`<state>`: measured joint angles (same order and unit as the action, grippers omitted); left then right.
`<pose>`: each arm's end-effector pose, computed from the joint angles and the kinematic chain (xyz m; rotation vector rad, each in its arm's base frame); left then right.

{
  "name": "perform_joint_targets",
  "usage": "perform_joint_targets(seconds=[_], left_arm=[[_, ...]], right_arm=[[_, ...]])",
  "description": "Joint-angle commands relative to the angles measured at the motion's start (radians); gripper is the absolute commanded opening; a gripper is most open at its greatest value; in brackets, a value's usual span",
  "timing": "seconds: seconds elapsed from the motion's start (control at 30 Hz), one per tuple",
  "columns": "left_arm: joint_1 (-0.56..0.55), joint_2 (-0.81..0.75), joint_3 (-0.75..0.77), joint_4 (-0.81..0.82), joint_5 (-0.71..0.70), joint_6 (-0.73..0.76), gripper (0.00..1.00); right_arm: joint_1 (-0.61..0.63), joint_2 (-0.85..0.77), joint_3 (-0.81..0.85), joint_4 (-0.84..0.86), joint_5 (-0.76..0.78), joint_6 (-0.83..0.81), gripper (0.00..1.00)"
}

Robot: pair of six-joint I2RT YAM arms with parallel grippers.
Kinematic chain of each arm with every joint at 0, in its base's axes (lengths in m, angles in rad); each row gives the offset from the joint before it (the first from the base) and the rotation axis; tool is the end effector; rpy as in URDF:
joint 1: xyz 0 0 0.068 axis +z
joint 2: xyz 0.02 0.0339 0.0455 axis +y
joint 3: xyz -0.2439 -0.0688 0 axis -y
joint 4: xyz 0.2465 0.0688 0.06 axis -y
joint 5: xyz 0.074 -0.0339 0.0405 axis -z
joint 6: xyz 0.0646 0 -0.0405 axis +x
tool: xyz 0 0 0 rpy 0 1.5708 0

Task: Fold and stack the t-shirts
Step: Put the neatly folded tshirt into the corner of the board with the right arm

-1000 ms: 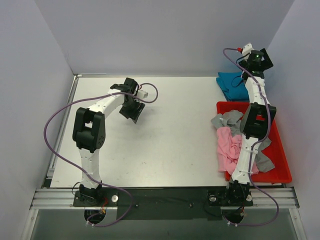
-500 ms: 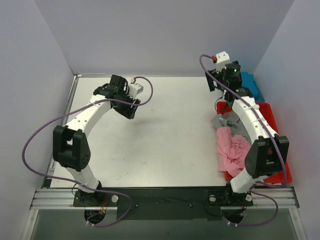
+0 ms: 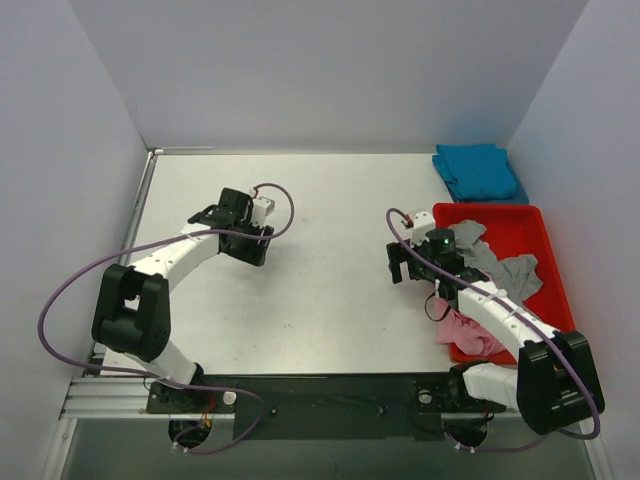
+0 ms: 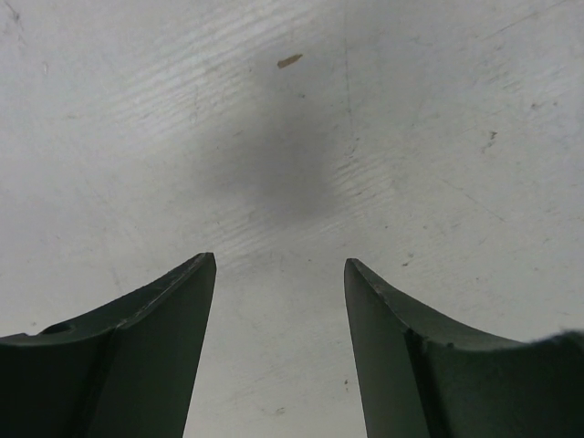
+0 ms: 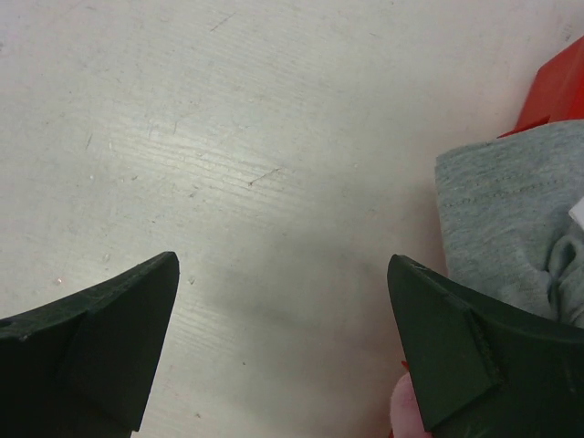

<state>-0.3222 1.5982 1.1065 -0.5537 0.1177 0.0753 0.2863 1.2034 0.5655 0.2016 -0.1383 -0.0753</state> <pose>0.3216 -0.1154 0.1743 0.5589 2.5645 -0.2403 0.2768 0.0908 0.1842 -0.4490 1.9625 0.2735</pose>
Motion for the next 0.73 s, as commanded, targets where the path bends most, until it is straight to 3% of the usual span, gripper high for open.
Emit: perform_joint_targets(seconds=[0.0,0.27,0.7], left_arm=[[-0.024,-0.02,-0.04,0.084,-0.156,-0.101,0.69],[-0.06,-0.011,-0.065,0.103,-0.265,-0.14,0.69],[-0.067,-0.007,-0.076,0.1,-0.257,-0.147,0.69]], right_arm=[[0.024,-0.071,-0.068,0.14,0.049,0.046,0.92],[0.027,-0.13,-0.11,0.147,0.074,0.045,0.91],[0.027,-0.15,-0.124,0.144,0.091,0.057,0.91]])
